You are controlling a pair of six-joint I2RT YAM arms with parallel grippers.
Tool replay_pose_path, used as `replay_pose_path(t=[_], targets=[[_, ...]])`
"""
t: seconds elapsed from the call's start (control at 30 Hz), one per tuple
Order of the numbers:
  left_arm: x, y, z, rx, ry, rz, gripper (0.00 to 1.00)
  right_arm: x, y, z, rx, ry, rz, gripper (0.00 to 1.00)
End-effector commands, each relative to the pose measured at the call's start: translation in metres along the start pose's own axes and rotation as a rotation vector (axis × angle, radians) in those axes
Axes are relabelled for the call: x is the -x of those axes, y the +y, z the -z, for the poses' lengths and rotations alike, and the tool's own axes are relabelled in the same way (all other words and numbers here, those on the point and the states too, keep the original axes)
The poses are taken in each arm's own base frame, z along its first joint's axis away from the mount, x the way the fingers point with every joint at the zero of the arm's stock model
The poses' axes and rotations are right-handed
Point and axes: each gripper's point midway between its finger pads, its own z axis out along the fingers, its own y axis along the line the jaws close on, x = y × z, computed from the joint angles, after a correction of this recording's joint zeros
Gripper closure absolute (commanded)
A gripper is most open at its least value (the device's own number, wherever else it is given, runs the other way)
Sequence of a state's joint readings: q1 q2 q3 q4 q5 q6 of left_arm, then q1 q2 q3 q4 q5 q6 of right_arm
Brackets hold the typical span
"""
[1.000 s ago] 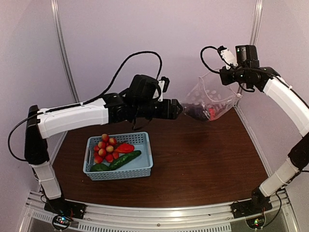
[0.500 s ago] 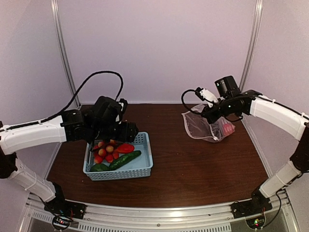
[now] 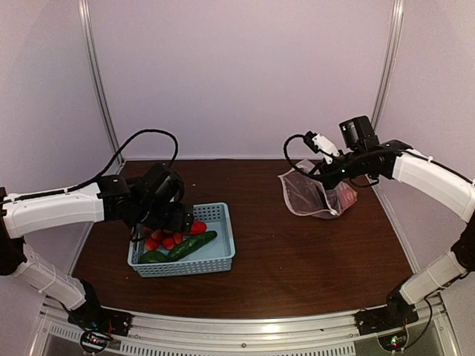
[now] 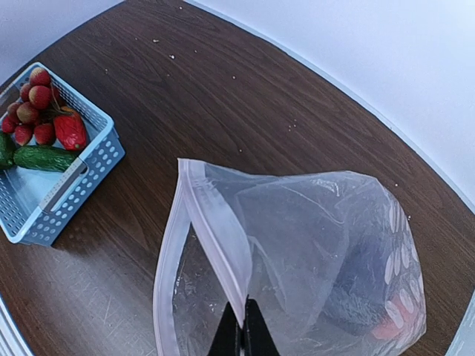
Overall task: Place the food in the zip-top bag and seal the zipper
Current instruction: Pick up the fake fruit from the bin.
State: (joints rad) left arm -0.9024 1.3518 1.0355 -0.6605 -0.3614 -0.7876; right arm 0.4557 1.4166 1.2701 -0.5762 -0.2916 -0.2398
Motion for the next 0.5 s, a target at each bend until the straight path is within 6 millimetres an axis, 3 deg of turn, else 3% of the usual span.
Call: replay_pose_path(t=[0.0, 0.13, 0.47], targets=[[-0.008, 0.002, 0.0, -0.019, 0.037, -0.039, 0.16, 0.011, 0.004, 0.02, 0.08, -0.105, -0.002, 1.0], [-0.012, -0.006, -0.001, -0.051, 0.077, -0.121, 0.2, 0.009, 0.002, 0.028, 0.101, -0.149, -0.007, 1.0], [-0.003, 0.032, -0.003, 0.088, 0.151, -0.109, 0.28, -0.006, -0.01, 0.025, 0.11, -0.2, -0.051, 1.0]])
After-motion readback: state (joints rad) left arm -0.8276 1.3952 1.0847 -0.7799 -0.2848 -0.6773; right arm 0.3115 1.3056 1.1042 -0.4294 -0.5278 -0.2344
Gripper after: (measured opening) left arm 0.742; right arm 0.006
